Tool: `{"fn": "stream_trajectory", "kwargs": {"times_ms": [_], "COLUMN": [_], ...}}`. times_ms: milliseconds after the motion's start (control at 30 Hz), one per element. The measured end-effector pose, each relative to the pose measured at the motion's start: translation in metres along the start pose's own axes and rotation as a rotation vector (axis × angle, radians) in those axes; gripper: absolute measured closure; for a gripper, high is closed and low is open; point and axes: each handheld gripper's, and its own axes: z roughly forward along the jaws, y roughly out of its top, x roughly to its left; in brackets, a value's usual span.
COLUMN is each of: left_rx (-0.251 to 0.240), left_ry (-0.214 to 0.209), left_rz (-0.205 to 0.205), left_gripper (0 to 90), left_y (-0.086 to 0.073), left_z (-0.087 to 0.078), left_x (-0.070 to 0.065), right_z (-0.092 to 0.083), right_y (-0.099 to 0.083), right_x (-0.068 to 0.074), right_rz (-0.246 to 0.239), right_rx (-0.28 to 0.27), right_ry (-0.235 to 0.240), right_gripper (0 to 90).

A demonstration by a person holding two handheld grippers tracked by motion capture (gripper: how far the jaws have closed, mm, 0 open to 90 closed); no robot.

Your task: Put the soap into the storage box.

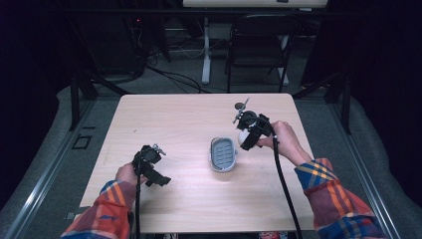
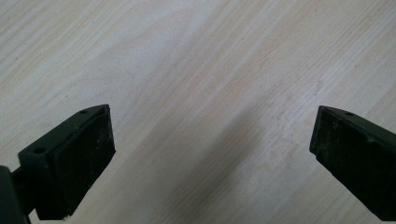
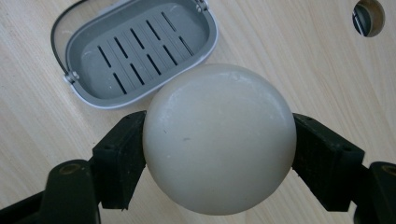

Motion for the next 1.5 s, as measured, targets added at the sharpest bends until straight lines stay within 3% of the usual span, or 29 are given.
{"fn": "stream_trajectory", "kwargs": {"times_ms": [633, 1100, 1500], "left_rx": [0.000, -0.004, -0.005], "left_ry": [0.000, -0.007, -0.012], "left_rz": [0.009, 0.007, 0.008], "left_gripper": [0.0, 0.0, 0.0], "left_y": [-0.001, -0.001, -0.001], "left_z": [-0.001, -0.001, -0.001], "left_x": [-0.002, -0.003, -0.003], "right_z": [0.004, 0.020, 0.037], "right_y": [0.026, 0.040, 0.050], "right_x": [0.013, 0.022, 0.029], "right_rz": [-0.051, -0.079, -0.104], "right_rx": [0.010, 0.031, 0.074], "right_ry": [-0.003, 0.020, 0.007], "right_gripper": [23.5, 23.5, 23.4]}}
